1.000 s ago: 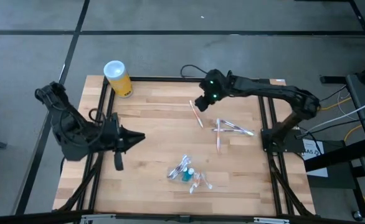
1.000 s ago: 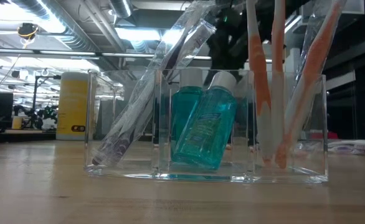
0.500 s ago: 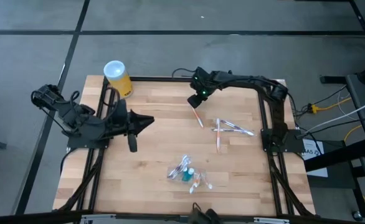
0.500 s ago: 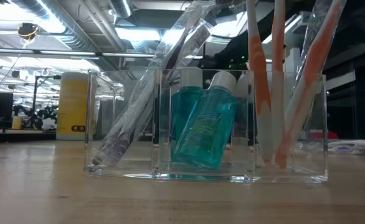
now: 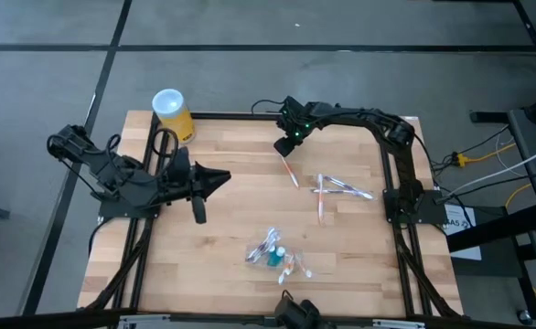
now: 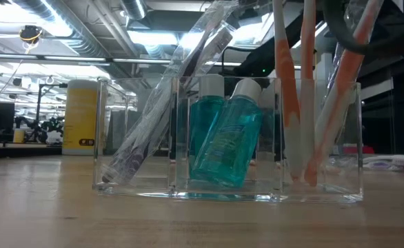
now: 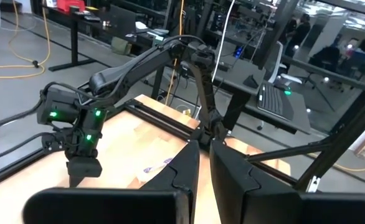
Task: Pick & Place toothbrushing station
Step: Put the orange toothbrush into the right section of the transparent organizer
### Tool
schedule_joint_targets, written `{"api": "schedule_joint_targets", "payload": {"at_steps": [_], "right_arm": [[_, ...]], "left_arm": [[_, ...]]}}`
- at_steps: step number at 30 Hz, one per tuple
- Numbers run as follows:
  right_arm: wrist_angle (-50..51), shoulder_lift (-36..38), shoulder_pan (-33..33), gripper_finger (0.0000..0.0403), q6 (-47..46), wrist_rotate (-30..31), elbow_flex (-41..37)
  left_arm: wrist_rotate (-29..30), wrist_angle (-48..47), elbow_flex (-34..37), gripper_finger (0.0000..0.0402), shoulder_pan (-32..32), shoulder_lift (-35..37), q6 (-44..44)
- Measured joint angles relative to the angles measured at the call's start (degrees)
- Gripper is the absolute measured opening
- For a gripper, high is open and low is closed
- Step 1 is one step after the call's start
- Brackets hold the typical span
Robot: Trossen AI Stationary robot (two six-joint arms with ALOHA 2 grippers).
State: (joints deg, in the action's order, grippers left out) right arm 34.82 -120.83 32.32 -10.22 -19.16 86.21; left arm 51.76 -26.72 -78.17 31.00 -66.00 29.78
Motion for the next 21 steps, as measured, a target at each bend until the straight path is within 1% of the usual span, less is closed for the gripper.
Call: {"api": "schedule_joint_targets", "payload": {"at_steps": [6, 15, 21], "right_arm": [[-0.7, -0.4, 0.0, 0.009, 0.2, 0.0, 0.0], [-2.1, -0.4, 0.0, 0.009, 0.0, 0.1, 0.0], [-2.2, -1.6, 0.0, 0.009, -1.0, 0.0, 0.0]], "left_arm": [[0.2, 0.2, 0.0, 0.0033, 0.0, -0.1, 1.0], [-0.4, 2.2, 0.0, 0.0033, 0.0, 0.0, 0.0], [-2.0, 2.8, 0.0, 0.0033, 0.0, 0.0, 0.0]]}}
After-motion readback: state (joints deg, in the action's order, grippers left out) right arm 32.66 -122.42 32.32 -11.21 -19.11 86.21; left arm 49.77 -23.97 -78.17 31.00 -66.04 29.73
